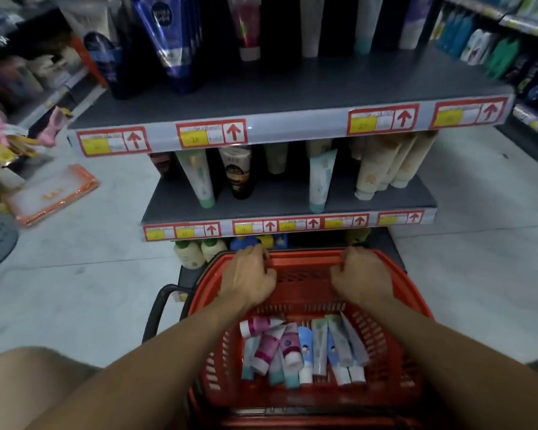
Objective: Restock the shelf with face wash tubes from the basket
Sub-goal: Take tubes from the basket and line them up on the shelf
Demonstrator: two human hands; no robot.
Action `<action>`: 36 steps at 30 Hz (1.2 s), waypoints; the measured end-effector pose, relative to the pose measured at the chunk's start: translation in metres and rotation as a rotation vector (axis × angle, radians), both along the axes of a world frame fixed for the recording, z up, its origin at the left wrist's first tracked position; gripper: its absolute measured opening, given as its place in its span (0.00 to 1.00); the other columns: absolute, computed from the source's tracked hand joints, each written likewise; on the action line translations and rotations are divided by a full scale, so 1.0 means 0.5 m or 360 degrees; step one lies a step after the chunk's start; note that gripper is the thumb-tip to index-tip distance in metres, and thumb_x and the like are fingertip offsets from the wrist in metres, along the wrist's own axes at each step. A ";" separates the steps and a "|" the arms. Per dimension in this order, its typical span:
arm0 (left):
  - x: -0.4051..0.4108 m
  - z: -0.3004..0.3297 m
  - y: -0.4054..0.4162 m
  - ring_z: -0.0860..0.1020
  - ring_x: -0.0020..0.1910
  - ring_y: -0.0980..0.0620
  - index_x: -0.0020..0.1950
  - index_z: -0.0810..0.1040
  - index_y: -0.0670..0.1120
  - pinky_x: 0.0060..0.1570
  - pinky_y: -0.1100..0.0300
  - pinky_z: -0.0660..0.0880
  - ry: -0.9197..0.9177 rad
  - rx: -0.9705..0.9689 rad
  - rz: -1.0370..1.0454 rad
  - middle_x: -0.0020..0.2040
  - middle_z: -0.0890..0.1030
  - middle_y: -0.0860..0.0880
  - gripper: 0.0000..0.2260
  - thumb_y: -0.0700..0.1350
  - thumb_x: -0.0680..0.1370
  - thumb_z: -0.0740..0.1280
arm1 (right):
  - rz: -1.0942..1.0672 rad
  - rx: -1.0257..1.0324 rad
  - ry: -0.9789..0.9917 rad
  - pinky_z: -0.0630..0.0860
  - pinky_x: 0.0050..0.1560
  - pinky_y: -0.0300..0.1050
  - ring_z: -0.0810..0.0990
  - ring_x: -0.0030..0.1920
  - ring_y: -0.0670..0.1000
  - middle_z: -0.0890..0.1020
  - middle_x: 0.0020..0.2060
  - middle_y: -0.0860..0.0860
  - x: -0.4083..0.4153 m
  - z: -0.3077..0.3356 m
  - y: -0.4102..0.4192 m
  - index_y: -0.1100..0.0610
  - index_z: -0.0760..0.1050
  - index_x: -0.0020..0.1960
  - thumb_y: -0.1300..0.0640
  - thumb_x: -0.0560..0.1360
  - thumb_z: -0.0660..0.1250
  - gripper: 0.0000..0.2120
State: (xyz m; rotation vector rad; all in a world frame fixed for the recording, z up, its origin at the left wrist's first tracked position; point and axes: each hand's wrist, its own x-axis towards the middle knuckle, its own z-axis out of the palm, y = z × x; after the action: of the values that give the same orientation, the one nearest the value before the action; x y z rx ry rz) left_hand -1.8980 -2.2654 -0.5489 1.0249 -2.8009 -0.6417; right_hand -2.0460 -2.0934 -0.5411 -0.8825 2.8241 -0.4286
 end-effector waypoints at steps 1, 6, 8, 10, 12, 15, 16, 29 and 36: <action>0.001 -0.019 -0.005 0.78 0.57 0.44 0.58 0.77 0.48 0.52 0.54 0.75 -0.0022 0.0043 0.0013 0.56 0.81 0.47 0.12 0.48 0.75 0.68 | -0.0014 0.0020 -0.0039 0.78 0.44 0.49 0.82 0.47 0.60 0.82 0.46 0.57 -0.001 -0.022 0.000 0.59 0.78 0.48 0.48 0.72 0.66 0.14; 0.006 -0.103 -0.022 0.80 0.50 0.44 0.54 0.75 0.48 0.44 0.54 0.76 -0.0080 0.0175 0.0061 0.51 0.81 0.48 0.10 0.45 0.74 0.69 | -0.0032 0.0186 -0.0206 0.81 0.46 0.50 0.82 0.45 0.57 0.83 0.45 0.54 -0.010 -0.143 0.009 0.55 0.78 0.50 0.45 0.71 0.63 0.16; 0.010 -0.129 -0.022 0.79 0.47 0.44 0.53 0.74 0.47 0.41 0.54 0.74 -0.0038 0.0127 0.0045 0.49 0.80 0.48 0.09 0.44 0.74 0.68 | -0.0066 0.0243 -0.0309 0.80 0.46 0.49 0.83 0.45 0.56 0.83 0.45 0.52 -0.016 -0.191 0.015 0.52 0.77 0.51 0.43 0.72 0.60 0.16; 0.018 -0.154 -0.020 0.79 0.47 0.45 0.52 0.75 0.47 0.40 0.54 0.73 -0.0011 0.0016 -0.0035 0.49 0.80 0.48 0.08 0.44 0.74 0.68 | -0.0080 0.0285 -0.0416 0.76 0.42 0.46 0.83 0.42 0.56 0.82 0.41 0.51 -0.016 -0.218 0.021 0.52 0.75 0.47 0.46 0.75 0.59 0.11; 0.030 -0.186 -0.018 0.79 0.48 0.46 0.50 0.77 0.47 0.41 0.53 0.74 -0.0059 -0.0067 -0.0175 0.48 0.80 0.48 0.07 0.45 0.73 0.67 | -0.0066 0.0290 -0.0448 0.73 0.38 0.43 0.82 0.37 0.53 0.80 0.35 0.48 -0.014 -0.242 0.029 0.51 0.73 0.41 0.50 0.77 0.60 0.09; 0.042 -0.238 -0.016 0.80 0.51 0.45 0.51 0.77 0.48 0.45 0.53 0.76 -0.0287 -0.0044 -0.0289 0.50 0.80 0.49 0.07 0.47 0.74 0.67 | -0.0119 0.0358 -0.0692 0.74 0.39 0.44 0.83 0.41 0.56 0.80 0.37 0.50 -0.013 -0.297 0.043 0.56 0.76 0.45 0.54 0.79 0.63 0.07; 0.042 -0.254 -0.015 0.80 0.53 0.45 0.52 0.78 0.49 0.46 0.53 0.76 -0.0368 0.0015 -0.0275 0.52 0.80 0.49 0.08 0.48 0.74 0.68 | -0.0153 0.0406 -0.0802 0.75 0.42 0.46 0.83 0.46 0.58 0.81 0.42 0.53 -0.013 -0.314 0.045 0.58 0.77 0.49 0.54 0.79 0.64 0.08; 0.051 -0.466 -0.011 0.67 0.73 0.38 0.76 0.62 0.44 0.73 0.47 0.66 -0.1117 0.0402 -0.0201 0.74 0.68 0.39 0.34 0.62 0.78 0.66 | -0.0461 0.1000 -0.0876 0.58 0.75 0.57 0.60 0.77 0.60 0.61 0.78 0.58 0.031 -0.469 0.077 0.58 0.53 0.80 0.39 0.81 0.56 0.35; 0.050 -0.490 -0.015 0.72 0.67 0.42 0.74 0.62 0.48 0.69 0.49 0.68 -0.1133 0.0109 -0.0340 0.69 0.73 0.43 0.28 0.57 0.78 0.66 | -0.0284 0.1027 -0.0797 0.55 0.77 0.56 0.57 0.79 0.61 0.61 0.78 0.58 0.017 -0.484 0.082 0.60 0.47 0.81 0.51 0.82 0.59 0.34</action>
State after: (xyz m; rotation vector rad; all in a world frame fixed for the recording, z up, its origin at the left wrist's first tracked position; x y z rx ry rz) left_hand -1.8729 -2.2728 -0.7937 1.1561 -3.5611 -0.4544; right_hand -2.0373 -2.0523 -0.7833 -0.3295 2.3321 0.2203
